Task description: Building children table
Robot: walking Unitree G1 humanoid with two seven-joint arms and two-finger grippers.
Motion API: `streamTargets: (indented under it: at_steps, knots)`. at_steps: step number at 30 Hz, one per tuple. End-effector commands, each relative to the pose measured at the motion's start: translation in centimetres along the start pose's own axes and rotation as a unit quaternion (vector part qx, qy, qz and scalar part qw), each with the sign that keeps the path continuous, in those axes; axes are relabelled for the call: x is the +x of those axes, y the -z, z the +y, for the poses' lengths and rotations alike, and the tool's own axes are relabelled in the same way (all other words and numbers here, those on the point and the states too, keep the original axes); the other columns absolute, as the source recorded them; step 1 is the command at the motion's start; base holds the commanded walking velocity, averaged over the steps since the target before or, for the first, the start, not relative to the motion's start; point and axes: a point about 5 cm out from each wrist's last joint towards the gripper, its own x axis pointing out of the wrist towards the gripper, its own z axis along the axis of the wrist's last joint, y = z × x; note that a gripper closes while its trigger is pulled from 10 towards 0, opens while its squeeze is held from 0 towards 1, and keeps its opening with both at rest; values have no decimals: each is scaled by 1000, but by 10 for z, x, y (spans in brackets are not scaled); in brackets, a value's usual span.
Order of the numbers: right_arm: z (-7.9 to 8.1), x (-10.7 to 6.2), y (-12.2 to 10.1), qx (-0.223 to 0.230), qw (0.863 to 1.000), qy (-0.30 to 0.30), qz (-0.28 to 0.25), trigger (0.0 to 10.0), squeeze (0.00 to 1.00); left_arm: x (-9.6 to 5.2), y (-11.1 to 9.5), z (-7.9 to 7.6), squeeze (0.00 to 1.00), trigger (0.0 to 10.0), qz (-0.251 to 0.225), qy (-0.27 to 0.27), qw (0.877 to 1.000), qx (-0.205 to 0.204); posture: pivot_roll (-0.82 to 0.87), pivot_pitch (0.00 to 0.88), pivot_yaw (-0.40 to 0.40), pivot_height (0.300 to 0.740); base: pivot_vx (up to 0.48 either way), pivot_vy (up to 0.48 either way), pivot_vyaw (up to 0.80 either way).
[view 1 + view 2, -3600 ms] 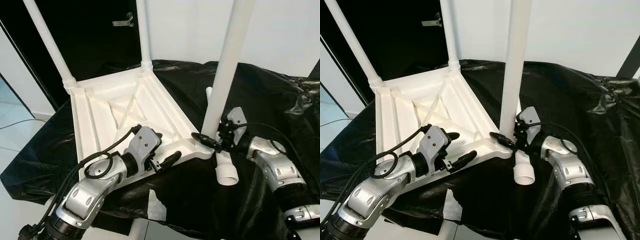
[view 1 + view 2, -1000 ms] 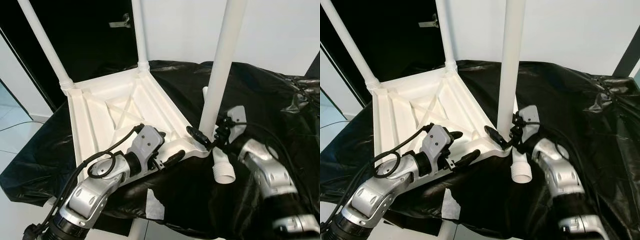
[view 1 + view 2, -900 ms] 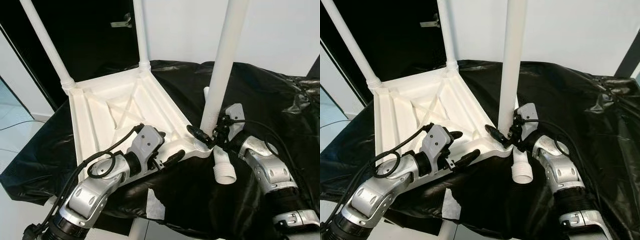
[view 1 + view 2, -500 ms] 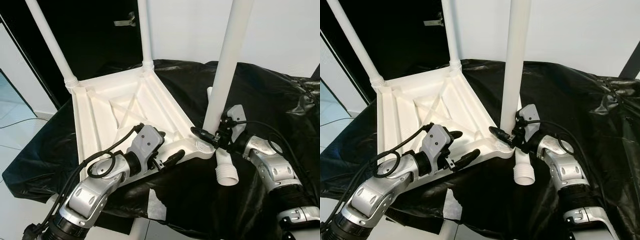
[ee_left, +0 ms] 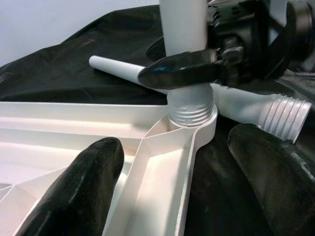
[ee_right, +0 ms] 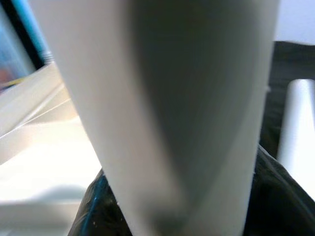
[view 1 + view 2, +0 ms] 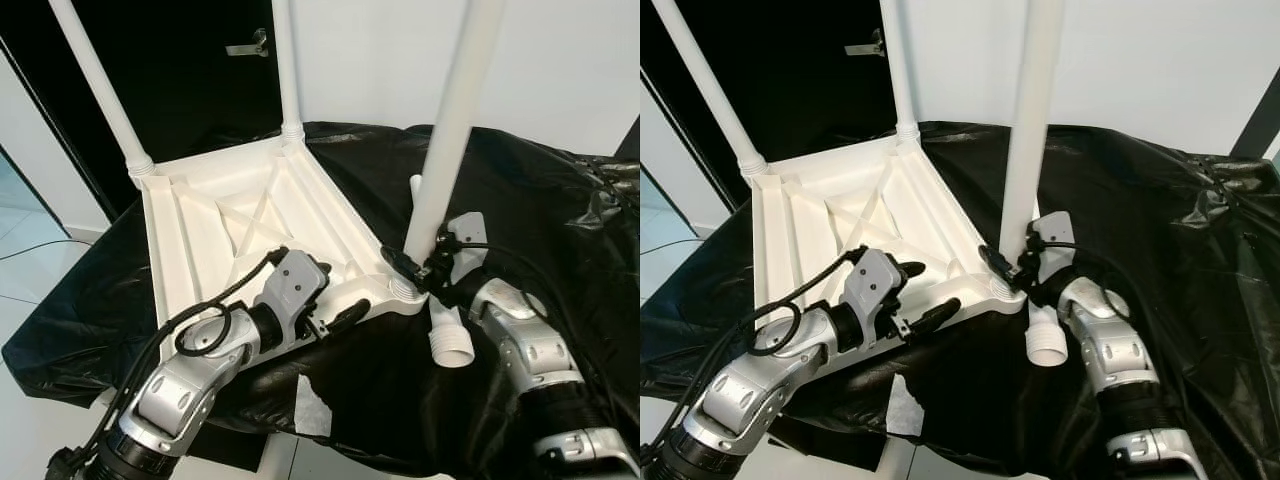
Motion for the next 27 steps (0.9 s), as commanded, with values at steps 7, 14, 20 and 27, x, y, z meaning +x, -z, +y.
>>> streamTargets:
  at_steps: [7, 14, 20, 27]
  knots:
    - [16, -3, 9, -6, 993, 111, 27, 10000, 0, -1, 0, 2, 0, 10000, 6, 23, 1000, 10, 3, 0, 34, 740, 0, 0, 0]
    - [27, -7, 12, 29, 980, 195, 31, 10000, 0, -2, 0, 0, 0, 10000, 7, 24, 1000, 9, 10, 0, 28, 740, 0, 0, 0]
    - [34, -9, 4, 42, 980, 196, 8, 10000, 0, -1, 0, 0, 0, 10000, 7, 26, 1000, 9, 8, 0, 33, 740, 0, 0, 0]
    - [34, -12, -4, 48, 984, 170, -22, 10000, 1000, 0, 0, -1, 0, 10000, 8, 30, 999, 12, 9, 0, 34, 740, 0, 0, 0]
